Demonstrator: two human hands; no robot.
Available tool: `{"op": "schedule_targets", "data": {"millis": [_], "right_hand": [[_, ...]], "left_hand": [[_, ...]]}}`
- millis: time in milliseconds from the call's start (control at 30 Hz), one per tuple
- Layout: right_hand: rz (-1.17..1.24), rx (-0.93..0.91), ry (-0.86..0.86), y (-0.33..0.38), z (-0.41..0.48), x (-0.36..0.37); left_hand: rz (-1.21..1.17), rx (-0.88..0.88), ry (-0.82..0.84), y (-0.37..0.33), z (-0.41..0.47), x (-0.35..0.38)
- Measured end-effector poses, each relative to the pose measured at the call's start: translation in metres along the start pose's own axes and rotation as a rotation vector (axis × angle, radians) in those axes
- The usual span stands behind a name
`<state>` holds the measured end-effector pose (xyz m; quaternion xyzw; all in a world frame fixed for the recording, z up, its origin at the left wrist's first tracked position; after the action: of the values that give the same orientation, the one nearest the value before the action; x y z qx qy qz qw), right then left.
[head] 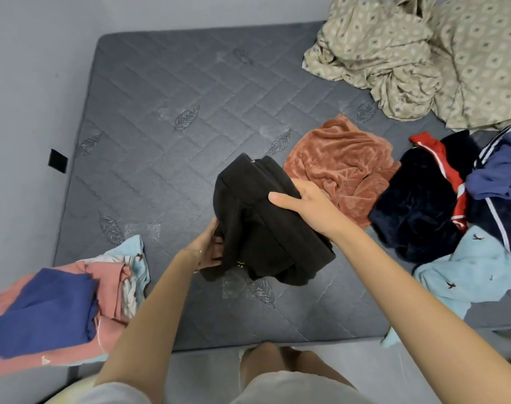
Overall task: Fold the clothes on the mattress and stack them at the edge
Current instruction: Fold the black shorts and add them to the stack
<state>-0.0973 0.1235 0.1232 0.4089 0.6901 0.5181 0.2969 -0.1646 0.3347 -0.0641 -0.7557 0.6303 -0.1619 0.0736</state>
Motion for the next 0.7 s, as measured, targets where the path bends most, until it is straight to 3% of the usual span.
{"op": "schedule_targets", "data": {"millis": [200,333,400,467,567,700], "right_hand": [[0.069,-0.016,-0.013,0.002,-0.004,0.011],[0.096,-0.035,0.000,0.003,-0.007,0.021],[0.143,-0.050,-0.017,0.004,-0.010,0.020],[0.192,-0.045,-0.033,0.004,-0.013,0.015],[0.196,-0.024,-0.035,0.002,-0.020,0.012],[0.129,-0.022,-0.063,-0.001,-0.031,0.006]], "left_hand": [[-0.101,0.292,0.124,-0.010,-0.006,0.028],[0.298,0.543,-0.146,-0.016,-0.012,0.042],[0.375,0.650,-0.284,-0.019,-0.018,0.039],[0.296,0.726,-0.254,-0.024,-0.019,0.036],[0.164,0.752,-0.066,-0.028,-0.024,0.045],[0.528,0.855,-0.245,-0.030,-0.026,0.043]]}}
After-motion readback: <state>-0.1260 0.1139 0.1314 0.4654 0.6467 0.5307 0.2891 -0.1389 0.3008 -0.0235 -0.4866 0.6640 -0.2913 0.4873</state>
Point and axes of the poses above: each hand's wrist, its own z-axis towards the middle knuckle, its own x-axis out of the palm, y = z × x, the point moved 4 cm from there along z, towards the middle knuckle, and after that the axes turned 1 degree about -z, right-handed, at the moved point
